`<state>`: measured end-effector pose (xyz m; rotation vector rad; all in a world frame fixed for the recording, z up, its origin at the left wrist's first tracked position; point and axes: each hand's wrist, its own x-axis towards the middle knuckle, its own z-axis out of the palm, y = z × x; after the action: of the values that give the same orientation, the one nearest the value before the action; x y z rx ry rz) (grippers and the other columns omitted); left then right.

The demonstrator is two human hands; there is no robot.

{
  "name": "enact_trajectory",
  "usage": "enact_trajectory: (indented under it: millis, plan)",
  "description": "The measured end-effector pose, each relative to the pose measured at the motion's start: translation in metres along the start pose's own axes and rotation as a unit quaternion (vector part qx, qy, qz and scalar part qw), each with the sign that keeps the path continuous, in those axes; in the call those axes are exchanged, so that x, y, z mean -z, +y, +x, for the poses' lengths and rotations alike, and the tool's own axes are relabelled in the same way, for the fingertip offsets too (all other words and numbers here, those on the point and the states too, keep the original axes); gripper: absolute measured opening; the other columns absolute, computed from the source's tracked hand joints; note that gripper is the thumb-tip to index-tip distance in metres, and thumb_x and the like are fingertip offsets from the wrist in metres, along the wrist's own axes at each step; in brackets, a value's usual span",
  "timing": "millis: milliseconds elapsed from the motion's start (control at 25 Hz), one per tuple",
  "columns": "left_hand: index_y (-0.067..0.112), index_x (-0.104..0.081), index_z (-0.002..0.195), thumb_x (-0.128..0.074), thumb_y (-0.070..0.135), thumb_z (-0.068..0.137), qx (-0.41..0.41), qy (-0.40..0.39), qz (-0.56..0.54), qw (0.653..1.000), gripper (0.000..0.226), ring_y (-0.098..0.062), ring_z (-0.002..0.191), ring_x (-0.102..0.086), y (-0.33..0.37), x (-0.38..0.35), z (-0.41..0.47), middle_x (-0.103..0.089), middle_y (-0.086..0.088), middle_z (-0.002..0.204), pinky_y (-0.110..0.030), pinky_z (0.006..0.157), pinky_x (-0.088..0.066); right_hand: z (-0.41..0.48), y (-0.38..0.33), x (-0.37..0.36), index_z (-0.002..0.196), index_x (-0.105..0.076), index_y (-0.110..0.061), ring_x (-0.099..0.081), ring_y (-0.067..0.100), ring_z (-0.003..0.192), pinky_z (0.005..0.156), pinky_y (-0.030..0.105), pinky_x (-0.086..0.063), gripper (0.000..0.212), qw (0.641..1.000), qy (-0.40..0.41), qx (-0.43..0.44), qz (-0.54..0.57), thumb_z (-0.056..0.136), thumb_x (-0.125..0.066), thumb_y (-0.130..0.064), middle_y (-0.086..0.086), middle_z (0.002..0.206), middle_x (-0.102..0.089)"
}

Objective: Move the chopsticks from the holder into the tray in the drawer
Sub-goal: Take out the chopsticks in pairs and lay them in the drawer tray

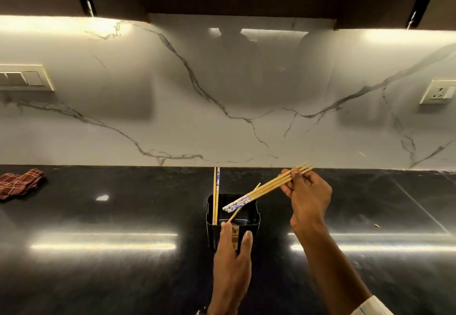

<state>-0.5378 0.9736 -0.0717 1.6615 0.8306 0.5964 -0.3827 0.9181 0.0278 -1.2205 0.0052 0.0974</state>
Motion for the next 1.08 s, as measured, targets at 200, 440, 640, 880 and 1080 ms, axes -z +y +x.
enact_trajectory:
  millis: [200, 440, 640, 880, 1080]
  plan:
    - [0.008, -0.065, 0.128, -0.066, 0.040, 0.092, 0.055, 0.000, -0.379, 0.924, 0.048, -0.023, 0.120, -0.069, 0.038, -0.005, -0.021, -0.076, -0.009, 0.121, -0.039, 0.102, -0.055, -0.044, -0.008, 0.044, 0.099, -0.073, 0.002, -0.083, 0.021, 0.080, 0.064, 0.028, -0.066, 0.012, 0.998, 0.024, -0.041, 0.035, 0.098, -0.069, -0.010, 0.014, 0.085, -0.082]
    - [-0.005, -0.062, 0.121, -0.049, 0.015, 0.106, 0.107, 0.045, -0.542, 0.832, 0.027, -0.039, 0.108, -0.073, 0.044, -0.003, -0.044, -0.073, -0.029, 0.116, -0.045, 0.087, -0.063, -0.102, 0.032, 0.097, 0.098, -0.070, 0.001, -0.082, 0.025, 0.075, 0.056, 0.028, -0.063, 0.007, 0.975, 0.066, -0.167, 0.134, 0.099, -0.066, -0.005, 0.015, 0.081, -0.082]
    - [0.000, -0.061, 0.117, -0.050, 0.016, 0.106, 0.180, 0.068, -0.511, 0.838, 0.022, -0.036, 0.099, -0.077, 0.014, 0.005, -0.067, -0.076, -0.026, 0.109, -0.045, 0.081, -0.063, -0.121, 0.063, 0.129, 0.111, -0.067, -0.002, -0.082, 0.028, 0.082, 0.068, 0.037, -0.067, 0.012, 0.960, 0.041, -0.221, 0.168, 0.099, -0.065, -0.005, 0.021, 0.097, -0.080]
    - [0.000, -0.060, 0.118, -0.053, 0.019, 0.105, 0.216, 0.059, -0.437, 0.871, 0.024, -0.036, 0.094, -0.078, -0.020, 0.026, -0.076, -0.079, -0.023, 0.101, -0.043, 0.075, -0.064, -0.126, 0.084, 0.154, 0.090, -0.084, -0.017, -0.079, 0.012, 0.085, 0.078, 0.023, -0.062, 0.014, 0.955, -0.077, 0.005, -0.287, 0.084, -0.082, -0.004, -0.003, 0.083, -0.081]
    - [0.004, -0.068, 0.106, -0.060, 0.016, 0.102, 0.215, -0.025, -0.219, 0.951, 0.016, -0.029, 0.088, -0.079, -0.023, 0.028, -0.076, -0.080, -0.017, 0.095, -0.045, 0.078, -0.065, -0.141, 0.089, 0.138, 0.106, -0.082, -0.026, -0.076, -0.003, 0.082, 0.070, 0.013, -0.060, 0.016, 0.838, -0.366, 0.056, -0.400, 0.096, -0.071, -0.021, -0.018, 0.083, -0.077]
